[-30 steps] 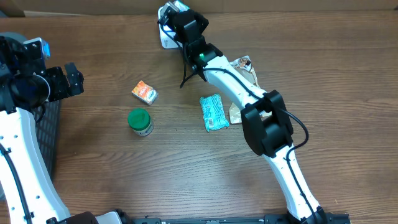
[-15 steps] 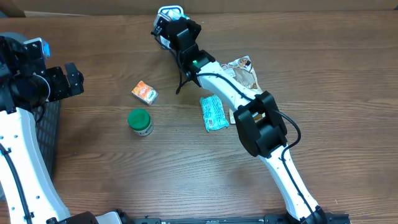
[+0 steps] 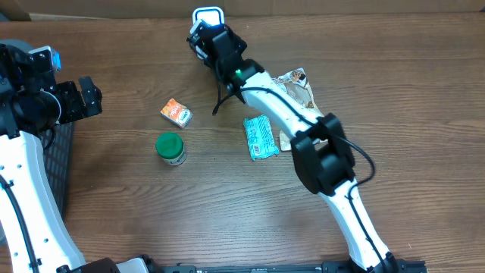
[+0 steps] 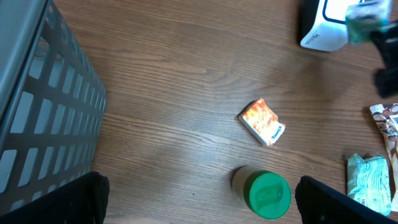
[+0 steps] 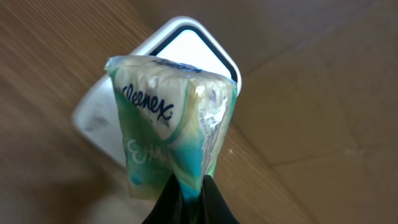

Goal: Scan the item barcode
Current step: 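Carry the Kleenex pack back and lower it onto the wipes pack, then open the right gripper and raise it to the right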

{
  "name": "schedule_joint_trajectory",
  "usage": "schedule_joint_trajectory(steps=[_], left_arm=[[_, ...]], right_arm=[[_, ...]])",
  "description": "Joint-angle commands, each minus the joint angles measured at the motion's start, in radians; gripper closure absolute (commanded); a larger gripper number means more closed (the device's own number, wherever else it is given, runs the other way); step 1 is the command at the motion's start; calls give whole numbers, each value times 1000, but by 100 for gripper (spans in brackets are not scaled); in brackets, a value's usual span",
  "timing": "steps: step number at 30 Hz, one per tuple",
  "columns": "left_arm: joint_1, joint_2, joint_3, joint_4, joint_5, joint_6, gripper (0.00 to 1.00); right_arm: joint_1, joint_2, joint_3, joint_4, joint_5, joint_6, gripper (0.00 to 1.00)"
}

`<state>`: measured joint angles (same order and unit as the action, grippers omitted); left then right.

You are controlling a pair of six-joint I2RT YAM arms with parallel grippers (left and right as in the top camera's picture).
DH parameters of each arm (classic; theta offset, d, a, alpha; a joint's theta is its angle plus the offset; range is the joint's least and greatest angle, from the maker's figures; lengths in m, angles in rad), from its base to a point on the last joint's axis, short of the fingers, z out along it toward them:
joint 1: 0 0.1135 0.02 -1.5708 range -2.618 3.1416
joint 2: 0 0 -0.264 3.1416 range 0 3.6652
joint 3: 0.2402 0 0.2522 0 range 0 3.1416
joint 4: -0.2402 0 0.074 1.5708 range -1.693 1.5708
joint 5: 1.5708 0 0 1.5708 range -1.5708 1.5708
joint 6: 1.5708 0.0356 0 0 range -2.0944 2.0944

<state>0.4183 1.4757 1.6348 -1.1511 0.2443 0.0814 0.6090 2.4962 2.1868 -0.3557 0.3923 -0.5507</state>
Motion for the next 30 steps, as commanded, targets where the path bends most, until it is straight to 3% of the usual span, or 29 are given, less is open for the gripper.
schedule_joint_trajectory(steps=[1, 6, 7, 13, 16, 23, 26, 29, 30], left_arm=[[-3, 4, 3, 2, 11, 12, 0], [-3, 4, 3, 3, 11, 12, 1], [-3, 4, 3, 2, 11, 12, 0], [-3, 4, 3, 3, 11, 12, 0], [-3, 4, 3, 3, 11, 12, 1], [-3, 4, 3, 2, 11, 12, 0], [-3, 4, 3, 3, 11, 12, 0], [-3, 4, 3, 3, 11, 12, 1], [-3, 4, 3, 3, 11, 12, 0]], right_arm=[[-16, -229, 13, -94, -202, 350, 96], [-79, -410, 13, -494, -424, 796, 96], [-116, -456, 13, -666, -464, 871, 96], [-240, -470, -18, -1048, -477, 899, 96], [-292, -462, -120, -1077, -486, 895, 96], [-330, -461, -433, -935, -552, 837, 95], [-335, -461, -480, -908, -550, 830, 80], [-339, -461, -482, -908, -522, 830, 51], [-342, -462, -478, -909, -521, 830, 48]])
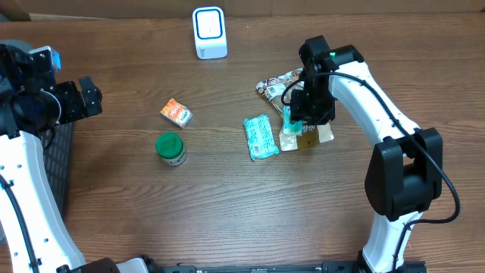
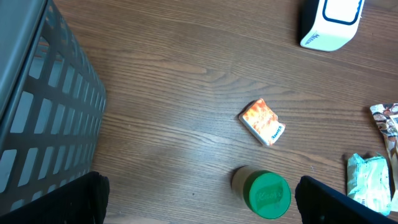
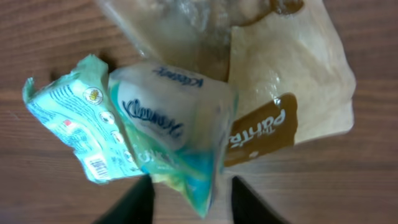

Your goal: Scan the item barcode

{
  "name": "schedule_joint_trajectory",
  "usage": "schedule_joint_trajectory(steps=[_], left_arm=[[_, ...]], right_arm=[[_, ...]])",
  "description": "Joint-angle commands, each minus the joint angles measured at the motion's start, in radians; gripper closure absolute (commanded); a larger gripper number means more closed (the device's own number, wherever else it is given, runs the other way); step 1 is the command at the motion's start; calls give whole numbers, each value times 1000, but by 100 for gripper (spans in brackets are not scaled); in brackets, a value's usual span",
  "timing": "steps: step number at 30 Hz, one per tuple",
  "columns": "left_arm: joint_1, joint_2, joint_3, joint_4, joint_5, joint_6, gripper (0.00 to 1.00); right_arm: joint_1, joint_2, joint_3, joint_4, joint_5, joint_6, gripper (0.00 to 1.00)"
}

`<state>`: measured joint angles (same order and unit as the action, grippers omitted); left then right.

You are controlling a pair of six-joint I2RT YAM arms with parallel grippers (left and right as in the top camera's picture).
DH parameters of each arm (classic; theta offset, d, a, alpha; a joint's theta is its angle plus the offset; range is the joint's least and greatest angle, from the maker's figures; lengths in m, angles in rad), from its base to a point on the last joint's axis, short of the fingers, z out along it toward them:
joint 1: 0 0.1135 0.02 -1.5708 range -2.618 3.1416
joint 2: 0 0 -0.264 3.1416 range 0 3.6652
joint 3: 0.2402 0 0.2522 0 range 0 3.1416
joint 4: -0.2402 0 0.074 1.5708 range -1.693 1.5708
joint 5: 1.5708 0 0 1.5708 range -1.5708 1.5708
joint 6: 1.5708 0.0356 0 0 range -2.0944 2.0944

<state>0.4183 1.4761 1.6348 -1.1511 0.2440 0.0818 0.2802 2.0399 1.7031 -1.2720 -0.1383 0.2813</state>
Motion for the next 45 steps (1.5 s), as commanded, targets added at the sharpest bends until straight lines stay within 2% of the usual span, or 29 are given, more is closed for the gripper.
schedule_joint_trajectory(steps=[1, 12, 23, 30, 45], left_arm=[[-3, 4, 3, 3, 11, 12, 0], [-3, 4, 3, 3, 11, 12, 1], [-3, 4, 3, 3, 11, 12, 0], [-3, 4, 3, 3, 11, 12, 0], [-3, 4, 3, 2, 11, 12, 0]], right_arm=[[-17, -5, 10, 6, 9, -2, 45], [-51, -45, 175, -117, -9, -21, 43], [-52, -203, 222, -183, -257, -157, 41], [-52, -271, 222, -184, -241, -160, 38], [-51, -271, 222, -166, -218, -160, 31]])
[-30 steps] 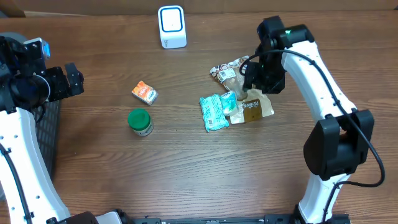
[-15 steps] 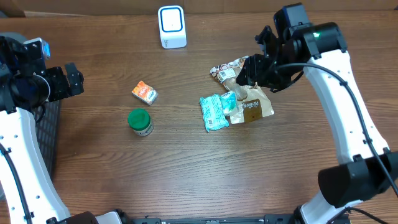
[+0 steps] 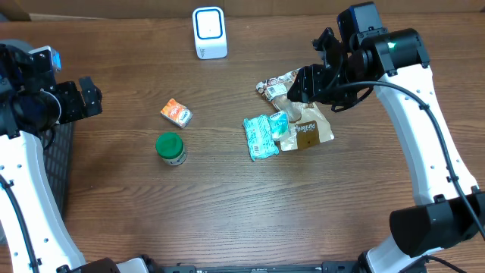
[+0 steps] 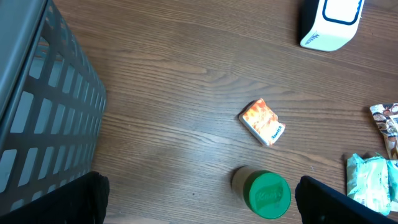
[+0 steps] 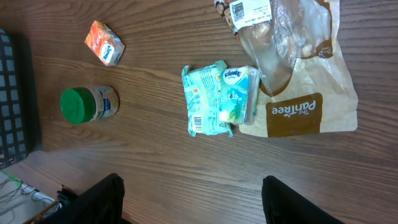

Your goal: Scan the item barcode

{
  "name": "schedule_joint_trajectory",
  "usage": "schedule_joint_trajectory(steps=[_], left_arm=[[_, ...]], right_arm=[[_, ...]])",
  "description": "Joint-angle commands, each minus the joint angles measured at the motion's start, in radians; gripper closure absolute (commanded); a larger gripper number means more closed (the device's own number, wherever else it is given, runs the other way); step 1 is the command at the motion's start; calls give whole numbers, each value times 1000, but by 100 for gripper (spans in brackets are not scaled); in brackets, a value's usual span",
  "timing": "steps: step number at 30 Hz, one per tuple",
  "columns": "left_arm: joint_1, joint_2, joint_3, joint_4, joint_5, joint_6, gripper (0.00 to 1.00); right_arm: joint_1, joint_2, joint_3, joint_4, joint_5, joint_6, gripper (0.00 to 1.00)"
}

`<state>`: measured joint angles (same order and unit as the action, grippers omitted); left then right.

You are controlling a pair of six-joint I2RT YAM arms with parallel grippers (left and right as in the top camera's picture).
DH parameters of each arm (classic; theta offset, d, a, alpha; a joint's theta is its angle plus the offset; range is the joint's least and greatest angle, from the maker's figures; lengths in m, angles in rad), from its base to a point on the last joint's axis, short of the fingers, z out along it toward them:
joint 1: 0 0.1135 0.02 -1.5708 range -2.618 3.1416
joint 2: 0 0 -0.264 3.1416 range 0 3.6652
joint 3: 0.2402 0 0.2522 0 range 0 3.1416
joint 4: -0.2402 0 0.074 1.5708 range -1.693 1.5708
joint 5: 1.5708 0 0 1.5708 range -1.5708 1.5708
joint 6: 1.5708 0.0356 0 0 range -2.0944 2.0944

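Note:
The white, blue-trimmed scanner [image 3: 208, 32] stands at the table's far edge, also seen in the left wrist view as the scanner [image 4: 329, 22]. A Kleenex tissue pack [image 3: 279, 125] [image 5: 239, 93] lies on the table between a teal packet [image 3: 259, 136] [image 5: 202, 99] and a brown bread bag [image 3: 307, 125] [image 5: 298, 74]. My right gripper [image 3: 301, 85] [image 5: 196, 205] hangs high above these, open and empty. Far to the left, my left gripper [image 3: 87, 97] [image 4: 202, 205] is open and empty.
An orange packet [image 3: 176, 112] [image 4: 264, 122] and a green-lidded jar [image 3: 171, 149] [image 4: 267, 193] sit left of centre. A grey slatted basket [image 4: 43, 106] stands at the table's left edge, under the left arm.
My right gripper was low at the pile with the tissue pack between its parted fingers. Now it is raised, and the pack lies free on the table. The left arm is unchanged.
At first my right gripper was shut on the tissue pack, holding it right in front of the scanner. Then it was down by the teal packet and bread bag with the pack between its fingers. Now the pack rests there and the gripper is up, open.

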<state>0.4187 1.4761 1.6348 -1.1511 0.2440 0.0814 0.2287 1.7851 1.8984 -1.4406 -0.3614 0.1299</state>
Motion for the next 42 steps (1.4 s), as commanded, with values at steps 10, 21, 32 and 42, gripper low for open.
schedule_joint_trajectory(steps=[10, 21, 32, 42], left_arm=[[-3, 4, 3, 2, 11, 12, 0], [-3, 4, 3, 3, 11, 12, 0], [-3, 4, 3, 3, 11, 12, 1], [-3, 4, 3, 3, 11, 12, 0]], right_arm=[[0, -16, 26, 2, 23, -8, 30], [0, -16, 26, 3, 28, -8, 26], [0, -16, 26, 3, 28, -8, 25], [0, -16, 26, 2, 28, -8, 25]])
